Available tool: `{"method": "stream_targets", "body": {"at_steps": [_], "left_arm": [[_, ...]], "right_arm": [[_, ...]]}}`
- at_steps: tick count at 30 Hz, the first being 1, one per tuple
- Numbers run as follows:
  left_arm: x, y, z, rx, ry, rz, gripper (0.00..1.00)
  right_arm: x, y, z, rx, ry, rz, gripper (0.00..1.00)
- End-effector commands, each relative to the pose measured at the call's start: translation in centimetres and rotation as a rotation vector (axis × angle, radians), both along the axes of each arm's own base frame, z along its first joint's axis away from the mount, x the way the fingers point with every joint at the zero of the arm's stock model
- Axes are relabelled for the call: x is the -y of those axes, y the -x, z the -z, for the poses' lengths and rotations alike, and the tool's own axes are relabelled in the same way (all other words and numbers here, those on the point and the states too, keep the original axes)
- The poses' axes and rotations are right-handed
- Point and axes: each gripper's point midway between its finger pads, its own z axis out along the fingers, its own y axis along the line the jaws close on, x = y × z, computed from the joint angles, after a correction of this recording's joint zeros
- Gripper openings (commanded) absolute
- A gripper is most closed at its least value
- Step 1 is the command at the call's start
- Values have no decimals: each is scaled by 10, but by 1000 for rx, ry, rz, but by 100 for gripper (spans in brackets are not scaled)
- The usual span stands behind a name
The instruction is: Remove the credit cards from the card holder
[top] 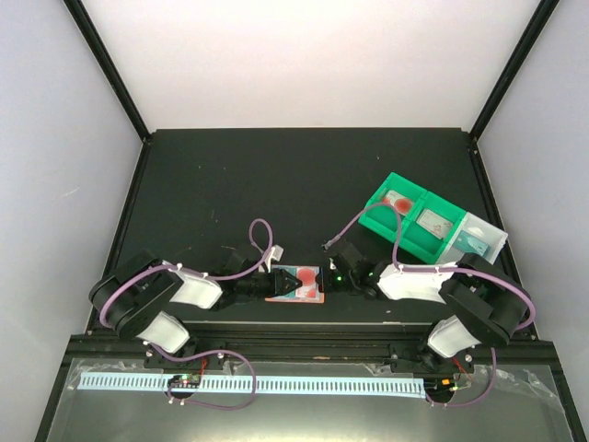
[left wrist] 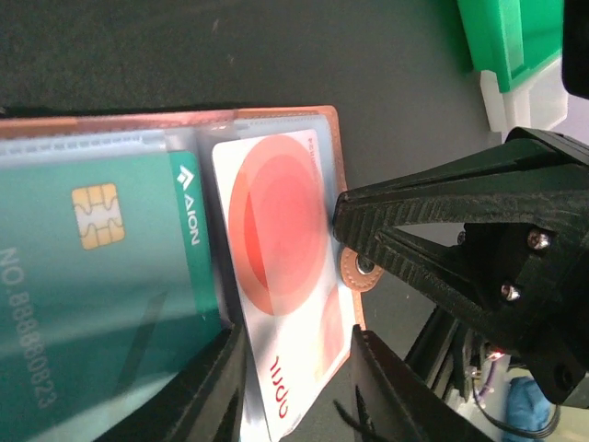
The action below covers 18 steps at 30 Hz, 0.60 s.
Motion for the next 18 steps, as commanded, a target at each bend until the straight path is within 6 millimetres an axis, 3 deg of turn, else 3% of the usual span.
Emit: {"method": "stream_targets", "body": {"at_steps": [1, 10, 18], "left_arm": [[4, 1, 0, -21, 44, 5, 31], [5, 3, 4, -36, 48, 4, 2], [4, 5, -1, -9, 65, 24, 2]], "right_arm": [[7, 7, 12, -20, 26, 4, 6], [7, 7, 13, -20, 28, 2, 6], [12, 6, 15, -13, 50, 10, 5]]}}
